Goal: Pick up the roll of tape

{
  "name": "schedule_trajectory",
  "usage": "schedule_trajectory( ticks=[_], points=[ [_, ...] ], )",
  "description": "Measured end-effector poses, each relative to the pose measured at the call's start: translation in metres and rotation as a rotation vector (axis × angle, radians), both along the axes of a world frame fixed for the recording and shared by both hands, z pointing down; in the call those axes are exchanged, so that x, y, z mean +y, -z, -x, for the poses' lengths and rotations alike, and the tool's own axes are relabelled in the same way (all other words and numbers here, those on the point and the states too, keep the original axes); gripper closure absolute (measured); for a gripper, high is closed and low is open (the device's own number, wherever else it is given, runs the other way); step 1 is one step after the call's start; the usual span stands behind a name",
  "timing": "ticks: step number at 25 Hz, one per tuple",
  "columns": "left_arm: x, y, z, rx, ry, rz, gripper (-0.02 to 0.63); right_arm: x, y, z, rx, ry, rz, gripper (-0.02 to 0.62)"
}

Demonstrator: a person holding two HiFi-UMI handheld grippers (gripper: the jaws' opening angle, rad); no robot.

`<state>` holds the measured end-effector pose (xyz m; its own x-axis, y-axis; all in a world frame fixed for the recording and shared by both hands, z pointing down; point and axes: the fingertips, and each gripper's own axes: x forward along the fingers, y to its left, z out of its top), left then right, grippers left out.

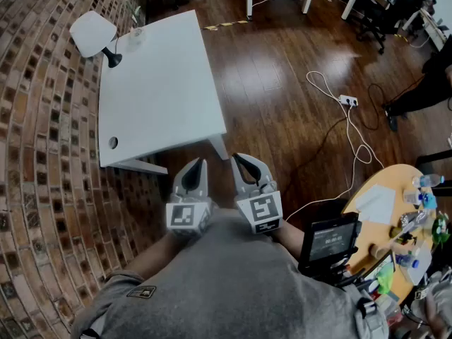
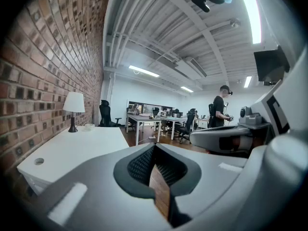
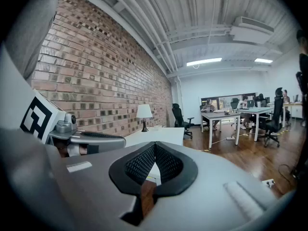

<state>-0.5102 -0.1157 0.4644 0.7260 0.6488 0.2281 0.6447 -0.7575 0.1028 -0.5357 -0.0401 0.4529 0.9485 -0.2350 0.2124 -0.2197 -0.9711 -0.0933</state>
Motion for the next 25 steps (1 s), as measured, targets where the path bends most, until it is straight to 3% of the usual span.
schedule_trajectory(
  ticks=[15, 25],
  points=[
    [0.079, -0.003, -0.020, -0.034, -0.016, -0.015, 0.604, 0.078, -0.004, -0.012, -0.005, -0.039, -0.020, 0.584],
    [0.131, -0.016, -0.098, -0.043, -0.039, -0.012, 0.604, 0.125, -0.008, -0.085, -0.016, -0.065, -0.002, 0.584]
  ],
)
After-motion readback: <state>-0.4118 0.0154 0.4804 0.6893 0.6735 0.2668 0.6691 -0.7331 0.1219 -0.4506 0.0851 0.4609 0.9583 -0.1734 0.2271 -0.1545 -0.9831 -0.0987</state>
